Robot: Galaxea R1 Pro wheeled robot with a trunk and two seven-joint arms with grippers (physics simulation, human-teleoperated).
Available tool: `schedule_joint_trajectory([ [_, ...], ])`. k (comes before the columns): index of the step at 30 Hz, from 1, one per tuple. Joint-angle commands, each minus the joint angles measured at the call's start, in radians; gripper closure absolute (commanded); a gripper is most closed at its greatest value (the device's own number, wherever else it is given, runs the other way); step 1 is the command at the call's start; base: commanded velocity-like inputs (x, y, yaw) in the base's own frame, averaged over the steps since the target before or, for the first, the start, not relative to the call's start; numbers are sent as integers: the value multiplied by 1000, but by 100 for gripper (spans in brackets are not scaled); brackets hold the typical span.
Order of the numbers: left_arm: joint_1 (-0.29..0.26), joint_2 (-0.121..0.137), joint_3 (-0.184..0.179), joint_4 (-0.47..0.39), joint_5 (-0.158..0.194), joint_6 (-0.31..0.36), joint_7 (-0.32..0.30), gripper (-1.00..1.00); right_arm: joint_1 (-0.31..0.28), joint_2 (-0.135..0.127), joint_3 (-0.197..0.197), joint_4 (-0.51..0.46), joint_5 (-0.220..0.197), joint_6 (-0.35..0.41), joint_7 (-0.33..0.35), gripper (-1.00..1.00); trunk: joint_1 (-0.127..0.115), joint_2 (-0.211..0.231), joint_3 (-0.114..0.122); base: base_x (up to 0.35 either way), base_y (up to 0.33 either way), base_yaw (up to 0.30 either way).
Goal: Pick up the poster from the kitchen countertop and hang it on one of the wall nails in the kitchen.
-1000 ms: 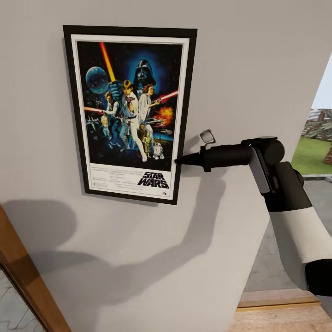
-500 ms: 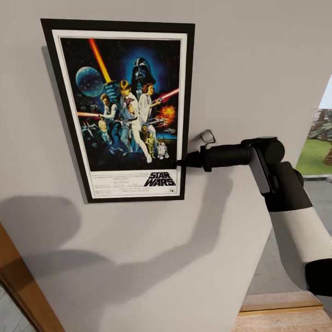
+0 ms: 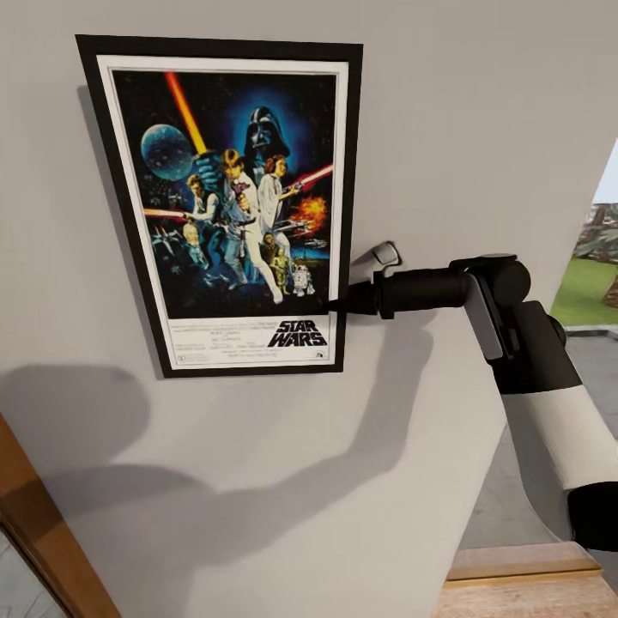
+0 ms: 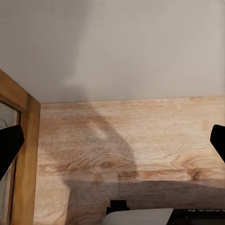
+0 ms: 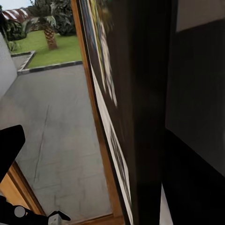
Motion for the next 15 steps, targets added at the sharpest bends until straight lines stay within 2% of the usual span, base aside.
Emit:
schedule_joint_trajectory([
  [1,1,-1,6,-1,-1,-1,-9,-100,0,-1,1,1,9,-3,-3,-100,0,0,0,0,0,0],
  [6,1,-1,6,-1,-1,-1,-9,-100,0,-1,1,1,9,-3,-3,-100,0,0,0,-5,-26,0],
  [15,1,-1,7,-2,-1,-1,-9,-100,0,-1,1,1,9,-3,-3,-100,0,0,0,-45,-138,0],
])
